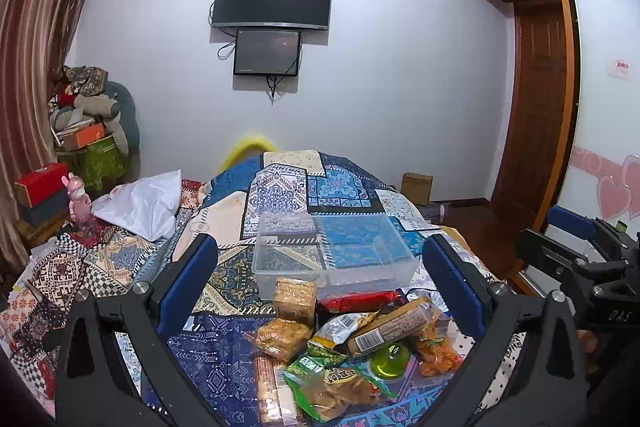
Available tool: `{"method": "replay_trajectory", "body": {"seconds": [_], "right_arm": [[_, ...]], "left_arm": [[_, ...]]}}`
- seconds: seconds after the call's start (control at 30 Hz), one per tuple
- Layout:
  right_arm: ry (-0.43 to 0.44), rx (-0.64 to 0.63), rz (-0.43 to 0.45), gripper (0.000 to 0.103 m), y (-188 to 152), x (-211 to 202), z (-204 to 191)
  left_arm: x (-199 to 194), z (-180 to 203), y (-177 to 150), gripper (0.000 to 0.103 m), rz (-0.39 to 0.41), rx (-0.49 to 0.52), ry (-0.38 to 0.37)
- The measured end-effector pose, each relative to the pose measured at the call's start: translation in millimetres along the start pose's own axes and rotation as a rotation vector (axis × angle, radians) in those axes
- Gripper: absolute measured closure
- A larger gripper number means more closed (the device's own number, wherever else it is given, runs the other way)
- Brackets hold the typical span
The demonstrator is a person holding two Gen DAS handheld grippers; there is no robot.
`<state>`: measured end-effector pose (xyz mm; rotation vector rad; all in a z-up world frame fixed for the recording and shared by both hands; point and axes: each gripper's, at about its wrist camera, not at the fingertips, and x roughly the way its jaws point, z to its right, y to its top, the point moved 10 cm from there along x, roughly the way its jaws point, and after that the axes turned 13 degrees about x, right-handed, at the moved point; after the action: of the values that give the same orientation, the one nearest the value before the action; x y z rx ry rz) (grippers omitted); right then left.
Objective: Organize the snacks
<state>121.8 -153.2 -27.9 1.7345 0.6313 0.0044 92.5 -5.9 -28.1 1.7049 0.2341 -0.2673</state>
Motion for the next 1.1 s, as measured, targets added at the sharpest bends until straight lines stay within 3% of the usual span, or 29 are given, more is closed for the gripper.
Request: {"method": "replay_trajectory", "body": {"seconds": [1.1], "right_arm": [[0.012,0.000,0.004,0.000,1.1,-2.2,-4.4]], "left_arm": [[1.1,-1.4,-3.2,0.000,-0.005,-0.005,0.001]]}}
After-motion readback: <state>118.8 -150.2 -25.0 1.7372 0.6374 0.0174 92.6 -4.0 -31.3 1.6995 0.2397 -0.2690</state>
